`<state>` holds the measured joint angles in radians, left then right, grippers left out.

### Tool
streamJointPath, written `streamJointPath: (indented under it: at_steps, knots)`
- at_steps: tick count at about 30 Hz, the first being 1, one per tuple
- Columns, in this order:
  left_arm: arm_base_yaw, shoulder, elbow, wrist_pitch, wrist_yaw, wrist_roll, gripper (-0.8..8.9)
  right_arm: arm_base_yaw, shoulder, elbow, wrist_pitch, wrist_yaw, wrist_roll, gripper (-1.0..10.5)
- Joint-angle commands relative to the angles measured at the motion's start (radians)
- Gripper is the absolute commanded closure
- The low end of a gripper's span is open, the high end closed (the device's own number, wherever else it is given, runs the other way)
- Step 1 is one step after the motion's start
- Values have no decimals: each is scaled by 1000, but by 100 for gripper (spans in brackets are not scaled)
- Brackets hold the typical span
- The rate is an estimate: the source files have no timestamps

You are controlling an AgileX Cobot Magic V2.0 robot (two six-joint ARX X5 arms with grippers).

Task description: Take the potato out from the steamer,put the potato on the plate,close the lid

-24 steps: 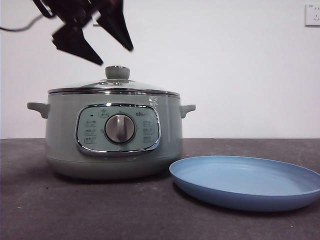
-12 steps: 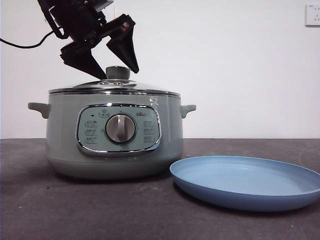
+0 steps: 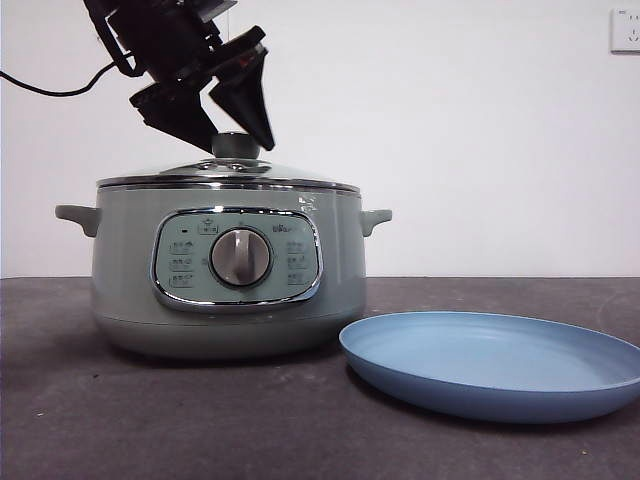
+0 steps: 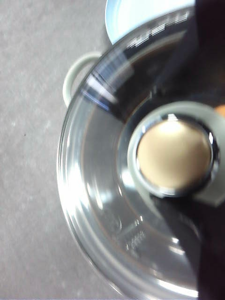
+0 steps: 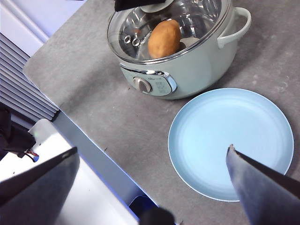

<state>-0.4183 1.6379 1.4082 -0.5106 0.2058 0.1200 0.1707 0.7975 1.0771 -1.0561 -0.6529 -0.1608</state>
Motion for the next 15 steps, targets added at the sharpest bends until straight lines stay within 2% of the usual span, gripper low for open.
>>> streamJointPath:
  at_steps: [1,8,15]
  knots:
    - [-2,3,1,-3,5,8,640,2,1,3,3,1,6,348]
    - [-2,3,1,-7,5,7,825,2,1,3,3,0,6,349]
    - [-2,-2,3,6,6,4,822,2,1,3,5,0,14,349]
